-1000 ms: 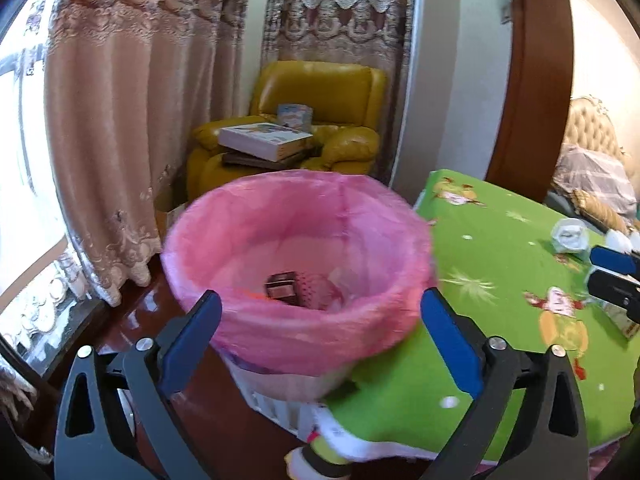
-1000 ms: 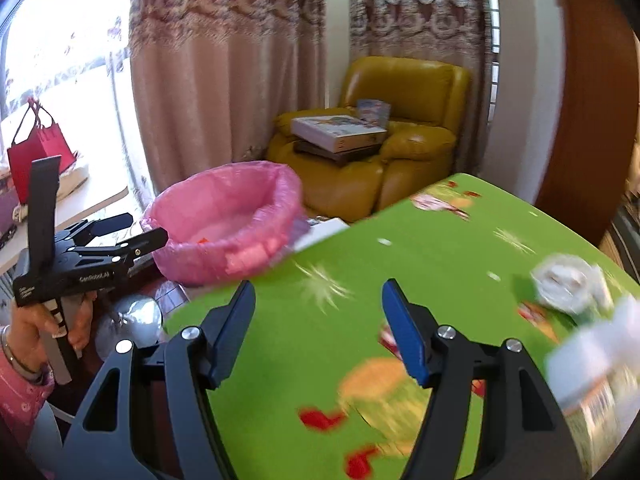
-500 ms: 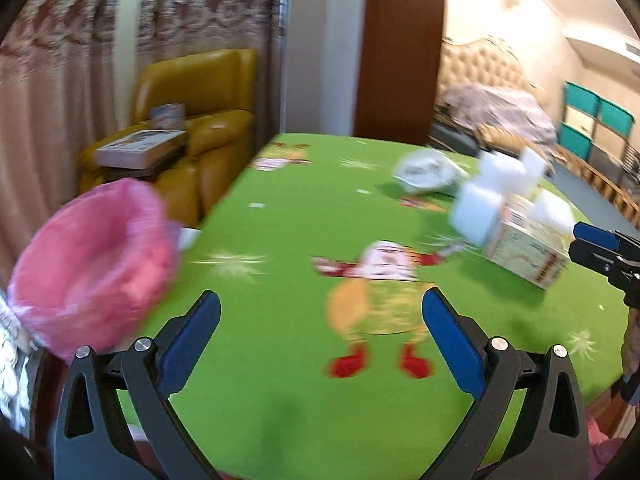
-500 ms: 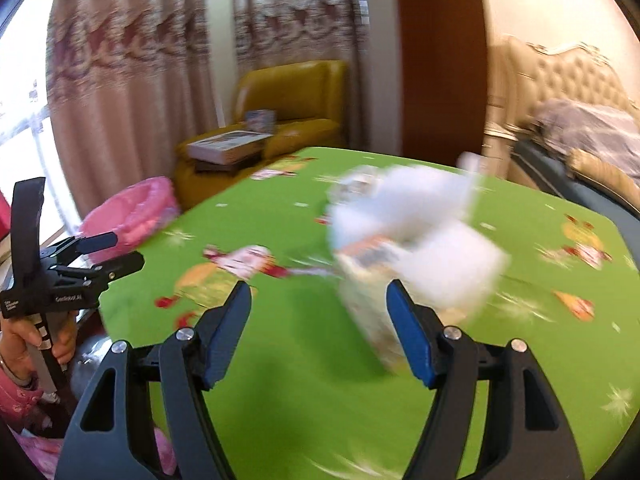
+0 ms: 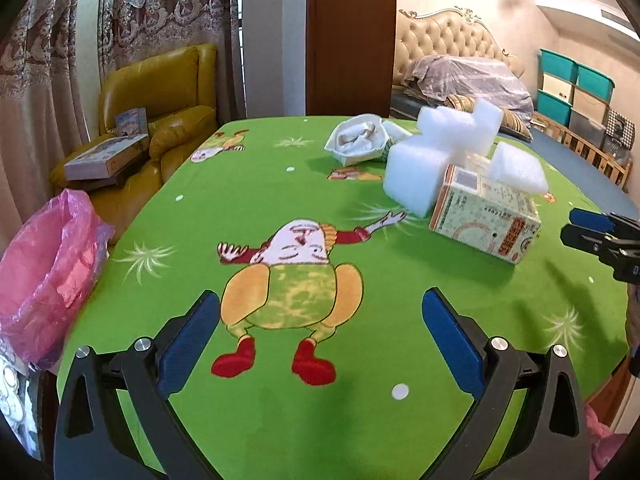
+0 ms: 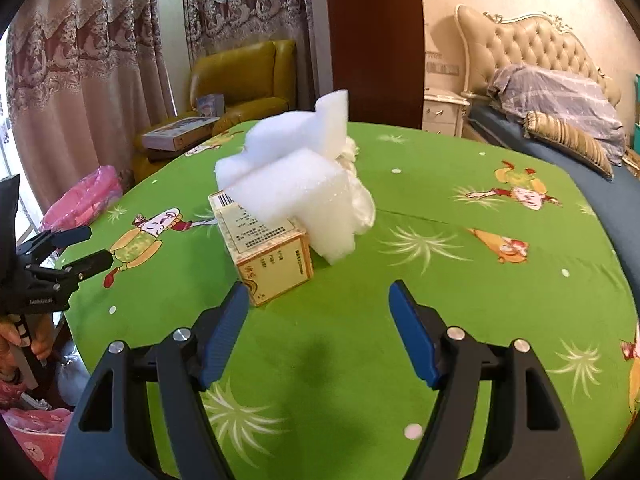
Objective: Collect trash
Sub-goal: 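Grasp the cardboard tea box with the right gripper, then grasp a white foam block with the left gripper while the right gripper holds the tea box, then carry the foam block and tea box with both grippers over the bin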
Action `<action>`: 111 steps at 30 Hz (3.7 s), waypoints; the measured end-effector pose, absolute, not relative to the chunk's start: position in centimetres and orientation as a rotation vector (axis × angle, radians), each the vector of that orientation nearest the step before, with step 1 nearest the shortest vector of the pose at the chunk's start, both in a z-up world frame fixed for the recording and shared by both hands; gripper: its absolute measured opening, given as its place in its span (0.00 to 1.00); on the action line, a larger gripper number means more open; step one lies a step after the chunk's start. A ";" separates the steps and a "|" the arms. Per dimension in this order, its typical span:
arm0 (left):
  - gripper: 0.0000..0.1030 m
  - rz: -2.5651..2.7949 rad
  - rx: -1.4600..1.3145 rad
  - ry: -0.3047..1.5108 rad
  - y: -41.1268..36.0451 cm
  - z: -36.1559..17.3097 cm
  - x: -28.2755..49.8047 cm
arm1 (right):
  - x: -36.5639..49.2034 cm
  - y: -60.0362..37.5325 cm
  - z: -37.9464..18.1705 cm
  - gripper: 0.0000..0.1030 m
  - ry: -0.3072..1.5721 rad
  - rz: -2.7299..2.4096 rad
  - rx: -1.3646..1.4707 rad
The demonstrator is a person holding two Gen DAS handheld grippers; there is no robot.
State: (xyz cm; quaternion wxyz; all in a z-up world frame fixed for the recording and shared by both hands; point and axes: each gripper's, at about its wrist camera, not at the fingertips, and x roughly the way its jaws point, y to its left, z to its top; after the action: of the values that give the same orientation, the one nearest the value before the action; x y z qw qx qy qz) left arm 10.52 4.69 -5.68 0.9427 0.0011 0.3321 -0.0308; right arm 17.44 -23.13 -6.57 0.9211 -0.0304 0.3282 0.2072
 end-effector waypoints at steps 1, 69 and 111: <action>0.92 -0.061 -0.005 0.682 5.0 -5.8 10.5 | 17.8 -22.7 -6.7 0.70 0.681 0.436 -0.069; 0.92 -0.328 0.140 0.770 -12.1 -6.1 13.7 | 11.7 -37.6 -8.8 0.56 0.643 0.132 0.066; 0.46 -0.142 0.076 0.677 -0.2 -5.8 8.1 | 9.1 -23.9 -8.7 0.55 0.627 0.427 -0.132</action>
State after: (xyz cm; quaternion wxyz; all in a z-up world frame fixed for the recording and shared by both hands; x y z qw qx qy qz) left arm 8.10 -0.22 -5.82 0.9401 0.0374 0.3315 -0.0697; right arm 9.13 -23.89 -8.68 0.9267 -0.0644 0.3059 0.2085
